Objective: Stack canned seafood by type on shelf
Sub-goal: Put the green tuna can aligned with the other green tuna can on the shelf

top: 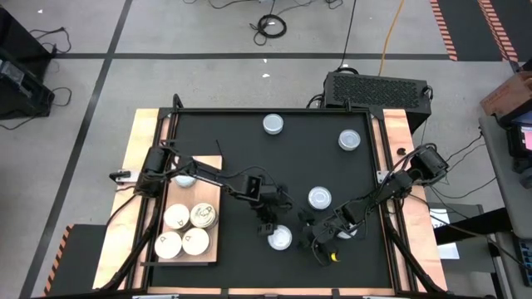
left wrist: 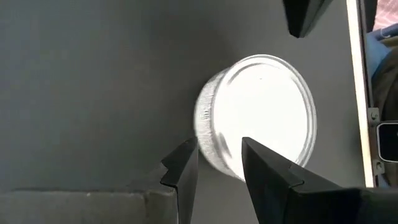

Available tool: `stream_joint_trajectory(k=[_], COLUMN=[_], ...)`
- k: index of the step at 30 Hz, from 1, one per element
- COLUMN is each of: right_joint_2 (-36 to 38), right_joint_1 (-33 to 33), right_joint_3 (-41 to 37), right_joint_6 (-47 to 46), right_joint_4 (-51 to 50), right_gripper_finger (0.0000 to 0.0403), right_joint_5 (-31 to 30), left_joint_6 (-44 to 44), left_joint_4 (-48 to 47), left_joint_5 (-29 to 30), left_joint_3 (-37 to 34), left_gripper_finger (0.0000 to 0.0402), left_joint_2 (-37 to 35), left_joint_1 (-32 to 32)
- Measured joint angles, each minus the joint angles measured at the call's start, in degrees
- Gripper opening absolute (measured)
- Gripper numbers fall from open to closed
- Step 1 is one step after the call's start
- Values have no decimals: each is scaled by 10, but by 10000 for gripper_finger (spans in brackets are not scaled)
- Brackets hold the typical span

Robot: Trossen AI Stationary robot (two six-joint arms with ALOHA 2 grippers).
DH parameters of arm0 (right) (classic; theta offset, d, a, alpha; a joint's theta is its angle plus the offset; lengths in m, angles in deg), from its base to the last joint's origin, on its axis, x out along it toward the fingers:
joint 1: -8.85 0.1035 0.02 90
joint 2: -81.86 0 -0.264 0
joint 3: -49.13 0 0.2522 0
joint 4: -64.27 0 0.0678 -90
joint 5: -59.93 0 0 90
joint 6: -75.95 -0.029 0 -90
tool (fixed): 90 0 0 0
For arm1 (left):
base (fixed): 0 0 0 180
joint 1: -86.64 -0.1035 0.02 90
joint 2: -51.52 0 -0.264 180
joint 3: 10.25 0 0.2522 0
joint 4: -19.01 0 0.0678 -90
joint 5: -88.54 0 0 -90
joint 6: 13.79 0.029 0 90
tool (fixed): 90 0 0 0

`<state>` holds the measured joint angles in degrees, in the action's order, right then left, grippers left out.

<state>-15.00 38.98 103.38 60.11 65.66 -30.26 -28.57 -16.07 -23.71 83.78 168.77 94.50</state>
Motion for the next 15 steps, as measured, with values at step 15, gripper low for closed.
stream_joint_trajectory(k=[15], right_joint_2=[0], right_joint_1=[0], right_joint_3=[0], right_joint_6=[0], right_joint_4=[-4], right_gripper_finger=[0], right_joint_5=[0], left_joint_6=[-14], left_joint_4=[11], left_joint_5=[-2], left_joint_3=[0], left_gripper_finger=[125], left_joint_2=[14], left_joint_1=[9])
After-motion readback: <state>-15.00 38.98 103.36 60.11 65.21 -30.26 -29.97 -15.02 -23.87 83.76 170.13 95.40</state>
